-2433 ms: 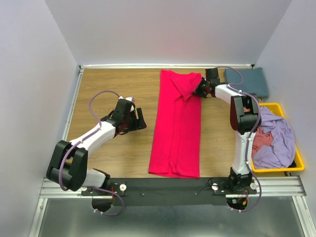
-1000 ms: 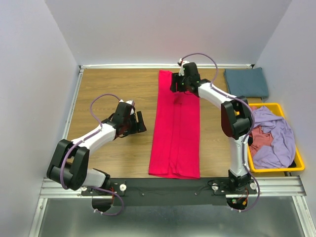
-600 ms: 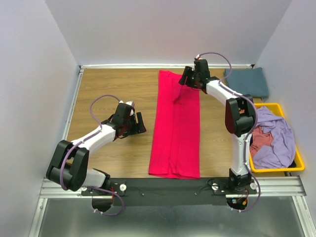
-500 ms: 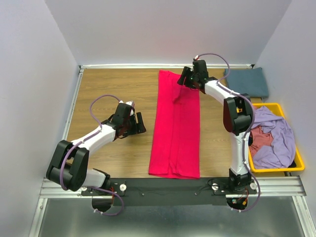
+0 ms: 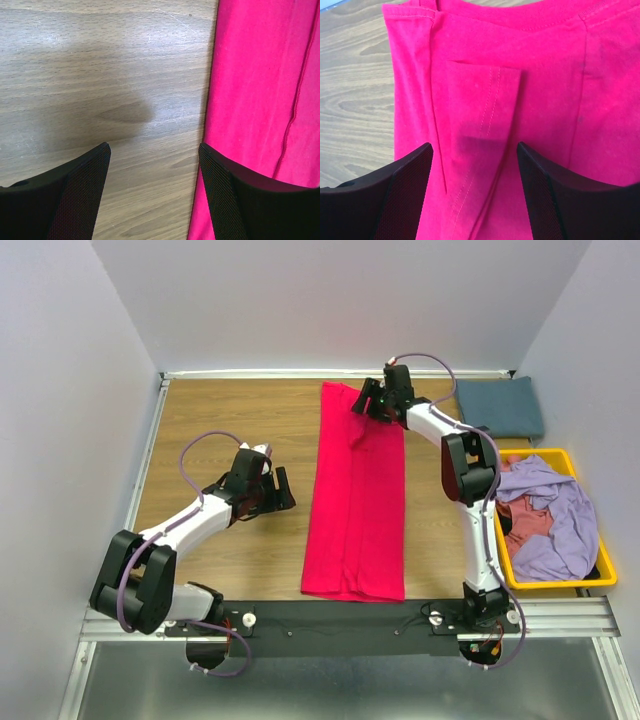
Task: Fold and stack the t-shirts
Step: Fold the tshirt
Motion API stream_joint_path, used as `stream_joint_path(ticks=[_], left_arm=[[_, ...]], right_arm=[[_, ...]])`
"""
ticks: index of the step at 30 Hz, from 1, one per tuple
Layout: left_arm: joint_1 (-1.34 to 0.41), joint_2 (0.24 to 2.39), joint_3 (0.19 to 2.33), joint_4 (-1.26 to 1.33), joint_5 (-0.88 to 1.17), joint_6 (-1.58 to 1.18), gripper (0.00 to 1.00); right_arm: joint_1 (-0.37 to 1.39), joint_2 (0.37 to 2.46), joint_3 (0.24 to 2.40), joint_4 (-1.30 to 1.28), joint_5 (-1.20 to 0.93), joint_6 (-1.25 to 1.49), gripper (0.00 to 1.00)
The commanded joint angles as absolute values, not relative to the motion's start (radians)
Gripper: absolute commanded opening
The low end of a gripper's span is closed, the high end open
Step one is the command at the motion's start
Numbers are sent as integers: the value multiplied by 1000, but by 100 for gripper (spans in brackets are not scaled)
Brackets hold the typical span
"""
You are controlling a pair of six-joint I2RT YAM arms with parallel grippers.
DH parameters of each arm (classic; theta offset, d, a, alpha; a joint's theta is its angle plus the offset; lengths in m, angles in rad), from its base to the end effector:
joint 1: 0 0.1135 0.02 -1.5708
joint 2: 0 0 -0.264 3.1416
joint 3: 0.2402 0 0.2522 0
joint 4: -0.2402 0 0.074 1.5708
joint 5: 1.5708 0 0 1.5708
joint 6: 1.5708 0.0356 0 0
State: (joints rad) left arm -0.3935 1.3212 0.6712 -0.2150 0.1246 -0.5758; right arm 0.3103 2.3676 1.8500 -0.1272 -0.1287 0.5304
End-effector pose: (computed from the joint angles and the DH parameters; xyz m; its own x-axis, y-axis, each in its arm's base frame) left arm 0.2357 -0.1026 0.1856 -0.8373 -0.2374 -0.4926 -0.0012 0.9016 -0.4325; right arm 0.5116 0.1688 0.1633 -0.6963 0.3036 -0.6504 -0.0559 0.8804 0.4708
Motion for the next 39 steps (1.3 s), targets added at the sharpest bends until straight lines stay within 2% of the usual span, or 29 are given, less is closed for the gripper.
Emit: stream_joint_path(ticks=[1,28,30,34,39], left_arm=[[-387,1301,660,-222,123,-558,80],[-385,1285,664,-242,117,-537,80],[-385,1281,661,-241,117,-538,80],[-385,1275,660,-236,121,-541,80],[-387,1279,663,-212,161,-546,80]], right_arm=[[316,2411,1899,-112,-176,517,76],[410,2514,2099,-107,-437,509,77],[411,2502,2073,-109,-448,506,81],[411,2393,1959,-107,-408,483,81],[407,2128,1708,-107,-234,449,80]])
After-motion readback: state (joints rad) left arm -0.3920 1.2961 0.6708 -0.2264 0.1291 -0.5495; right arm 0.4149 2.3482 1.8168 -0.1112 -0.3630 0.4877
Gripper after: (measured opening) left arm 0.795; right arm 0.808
